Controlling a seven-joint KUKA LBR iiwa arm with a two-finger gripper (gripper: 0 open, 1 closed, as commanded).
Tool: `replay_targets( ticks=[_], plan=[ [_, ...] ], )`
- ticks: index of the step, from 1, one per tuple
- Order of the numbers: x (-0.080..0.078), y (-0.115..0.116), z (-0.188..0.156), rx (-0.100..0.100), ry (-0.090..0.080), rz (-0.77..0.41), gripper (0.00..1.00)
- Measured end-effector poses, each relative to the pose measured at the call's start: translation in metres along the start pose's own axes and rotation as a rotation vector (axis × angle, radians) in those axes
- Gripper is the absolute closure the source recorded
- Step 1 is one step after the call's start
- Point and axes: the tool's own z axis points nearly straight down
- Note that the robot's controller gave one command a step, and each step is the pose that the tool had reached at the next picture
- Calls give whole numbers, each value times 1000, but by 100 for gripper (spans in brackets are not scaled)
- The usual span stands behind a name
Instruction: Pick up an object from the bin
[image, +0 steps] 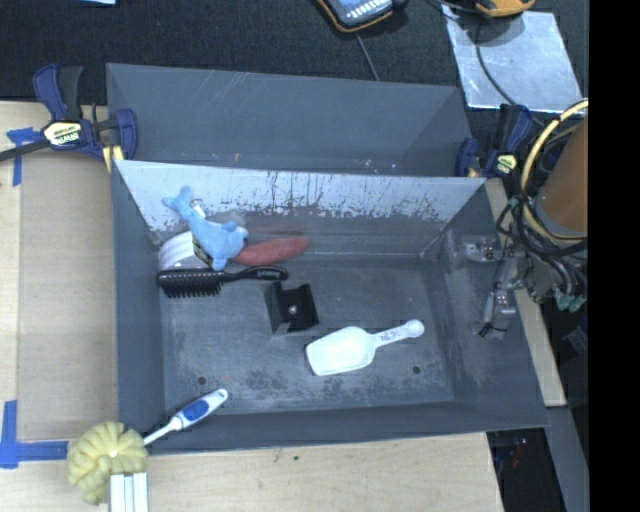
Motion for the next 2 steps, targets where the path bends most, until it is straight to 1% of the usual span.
replay_targets(
  ticks=[1, 2],
  plan=[
    [0, 0, 0, 0, 0, 0, 0],
    [3, 23, 65, -1, 0, 14, 0]
  ],
)
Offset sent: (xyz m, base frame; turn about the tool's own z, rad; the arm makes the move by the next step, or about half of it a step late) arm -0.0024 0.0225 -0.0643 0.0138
